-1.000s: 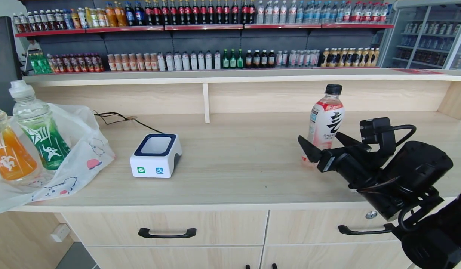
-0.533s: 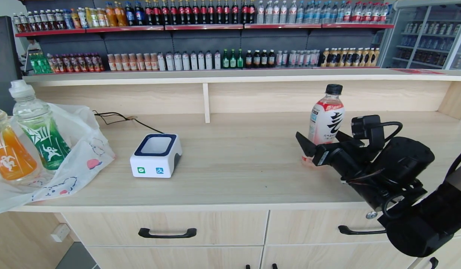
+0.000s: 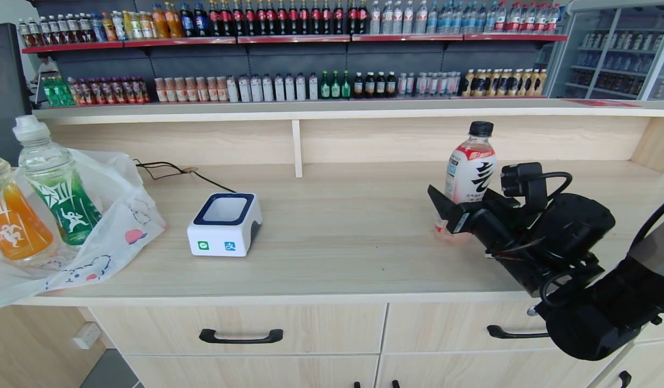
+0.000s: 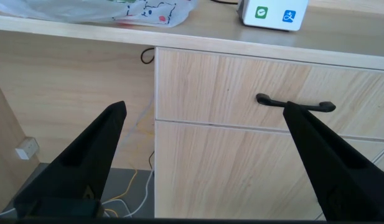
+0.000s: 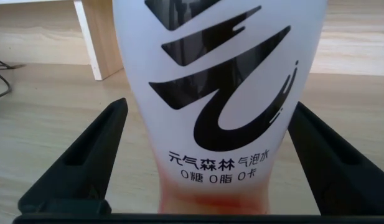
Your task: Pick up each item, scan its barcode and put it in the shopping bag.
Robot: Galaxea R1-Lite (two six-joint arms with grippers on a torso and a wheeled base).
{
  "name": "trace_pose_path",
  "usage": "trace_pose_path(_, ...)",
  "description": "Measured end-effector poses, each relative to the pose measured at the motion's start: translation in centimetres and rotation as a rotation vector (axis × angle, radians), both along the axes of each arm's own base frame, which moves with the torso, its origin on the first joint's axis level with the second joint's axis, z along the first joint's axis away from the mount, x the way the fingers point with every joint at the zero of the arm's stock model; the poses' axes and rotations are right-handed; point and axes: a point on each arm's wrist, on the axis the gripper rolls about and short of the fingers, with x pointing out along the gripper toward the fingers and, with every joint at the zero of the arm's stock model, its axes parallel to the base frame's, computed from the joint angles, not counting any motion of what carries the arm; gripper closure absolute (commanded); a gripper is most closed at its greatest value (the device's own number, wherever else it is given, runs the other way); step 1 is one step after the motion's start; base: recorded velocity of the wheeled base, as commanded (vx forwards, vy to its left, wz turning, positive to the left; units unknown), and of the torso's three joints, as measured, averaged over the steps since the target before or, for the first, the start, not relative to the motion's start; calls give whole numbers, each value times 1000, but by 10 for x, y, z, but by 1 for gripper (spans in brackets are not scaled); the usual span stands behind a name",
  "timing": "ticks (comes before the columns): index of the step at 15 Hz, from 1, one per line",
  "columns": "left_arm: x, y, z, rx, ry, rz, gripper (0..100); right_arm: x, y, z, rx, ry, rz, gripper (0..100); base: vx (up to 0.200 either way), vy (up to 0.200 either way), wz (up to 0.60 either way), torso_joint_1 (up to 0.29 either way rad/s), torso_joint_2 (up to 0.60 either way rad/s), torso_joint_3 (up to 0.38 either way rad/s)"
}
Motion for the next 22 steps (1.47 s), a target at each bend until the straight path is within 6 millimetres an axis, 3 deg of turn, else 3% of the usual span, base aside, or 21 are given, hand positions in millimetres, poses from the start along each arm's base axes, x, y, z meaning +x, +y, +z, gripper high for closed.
trace_pose_path(14, 0, 0, 0, -1, 0, 0, 0, -2, 0, 8, 13, -24, 3, 100, 0, 0, 0, 0, 0, 0)
trace_pose_path(18, 0, 0, 0, -2, 0, 0, 0, -17, -3, 23, 25, -54, 10, 100, 0, 0, 0, 0, 0, 0)
trace_pose_path(22, 0, 0, 0, -2, 0, 0, 0, -44, 7, 31, 29, -60, 72, 100, 0, 0, 0, 0, 0, 0)
